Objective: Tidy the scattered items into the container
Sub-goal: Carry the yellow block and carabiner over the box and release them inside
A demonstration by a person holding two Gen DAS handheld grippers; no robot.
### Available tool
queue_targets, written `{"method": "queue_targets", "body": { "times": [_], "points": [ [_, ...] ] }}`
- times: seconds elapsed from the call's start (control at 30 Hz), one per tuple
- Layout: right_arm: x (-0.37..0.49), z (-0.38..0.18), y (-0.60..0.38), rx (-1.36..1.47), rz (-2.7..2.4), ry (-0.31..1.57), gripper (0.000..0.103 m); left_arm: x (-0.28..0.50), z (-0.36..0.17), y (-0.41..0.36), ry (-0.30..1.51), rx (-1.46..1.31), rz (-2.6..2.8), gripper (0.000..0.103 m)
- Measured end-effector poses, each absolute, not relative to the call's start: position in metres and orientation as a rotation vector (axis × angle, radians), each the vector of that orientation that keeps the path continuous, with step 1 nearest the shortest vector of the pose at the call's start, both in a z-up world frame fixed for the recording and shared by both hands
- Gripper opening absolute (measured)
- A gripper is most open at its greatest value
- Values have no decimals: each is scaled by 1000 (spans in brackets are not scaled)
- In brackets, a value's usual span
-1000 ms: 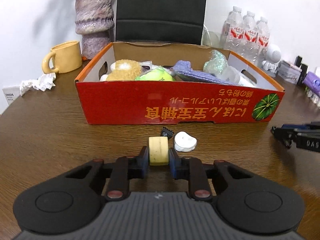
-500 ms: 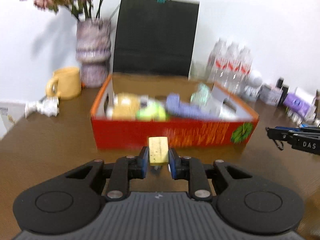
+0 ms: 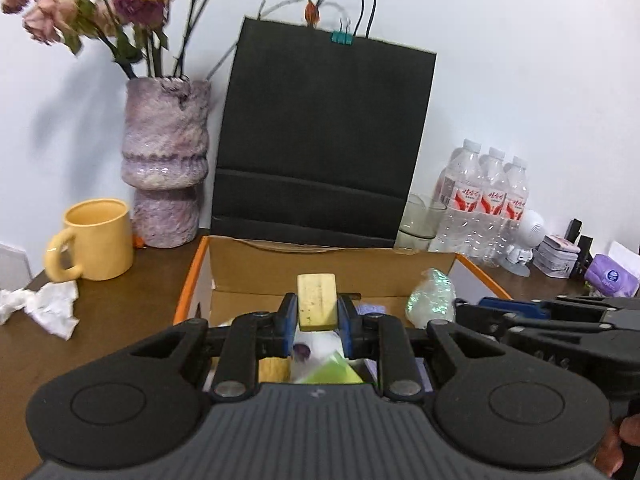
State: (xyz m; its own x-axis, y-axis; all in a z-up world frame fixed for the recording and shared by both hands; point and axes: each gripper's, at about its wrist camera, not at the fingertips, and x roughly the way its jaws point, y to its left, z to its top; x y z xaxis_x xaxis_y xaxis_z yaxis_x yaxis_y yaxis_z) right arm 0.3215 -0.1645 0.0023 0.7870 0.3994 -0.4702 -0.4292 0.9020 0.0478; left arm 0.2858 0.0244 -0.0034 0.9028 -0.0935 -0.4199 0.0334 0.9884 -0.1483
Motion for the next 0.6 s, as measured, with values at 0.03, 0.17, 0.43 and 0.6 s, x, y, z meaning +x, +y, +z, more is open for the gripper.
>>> {"method": "queue_targets", "body": {
  "times": [0.03,0.17,0.43,0.6],
  "points": [
    [328,0,-159,-72,451,499,22,292,-6,24,449,-130,-70,22],
    [344,-10,-148,-107,448,528,22,304,-12,22,469,-103,-75,22],
    [341,-9,-153,-114,404,541,103,296,-3,23,446,-54,28,103],
    [340,-6,-154,-117,396,545,103,297,-3,25,459,-56,47,103]
  ]
}}
